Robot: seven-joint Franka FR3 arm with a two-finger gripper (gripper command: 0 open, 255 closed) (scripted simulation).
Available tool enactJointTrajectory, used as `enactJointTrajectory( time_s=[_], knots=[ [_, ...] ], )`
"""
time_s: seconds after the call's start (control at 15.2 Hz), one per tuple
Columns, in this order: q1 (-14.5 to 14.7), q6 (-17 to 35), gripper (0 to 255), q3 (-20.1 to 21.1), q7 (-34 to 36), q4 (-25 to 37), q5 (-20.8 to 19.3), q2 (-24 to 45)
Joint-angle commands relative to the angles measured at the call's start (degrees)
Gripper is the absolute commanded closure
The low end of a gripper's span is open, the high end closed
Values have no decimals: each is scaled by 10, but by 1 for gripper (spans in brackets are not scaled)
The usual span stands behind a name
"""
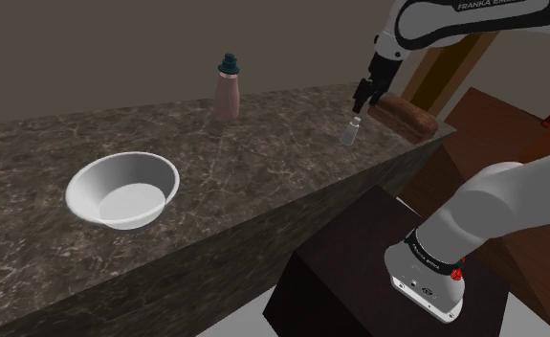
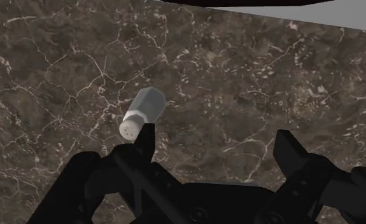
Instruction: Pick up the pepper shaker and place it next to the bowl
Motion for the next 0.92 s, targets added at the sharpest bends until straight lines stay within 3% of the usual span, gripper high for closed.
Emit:
enactJointTrajectory(
  time_s=[0.0,0.46,0.86],
  knots=[
    [-11,42,0,-12,-6,-4,-13,31],
    [-42,162,0,-46,-20,20,-45,152],
    [-45,209,0,-52,-20,6,-48,184]
  ],
)
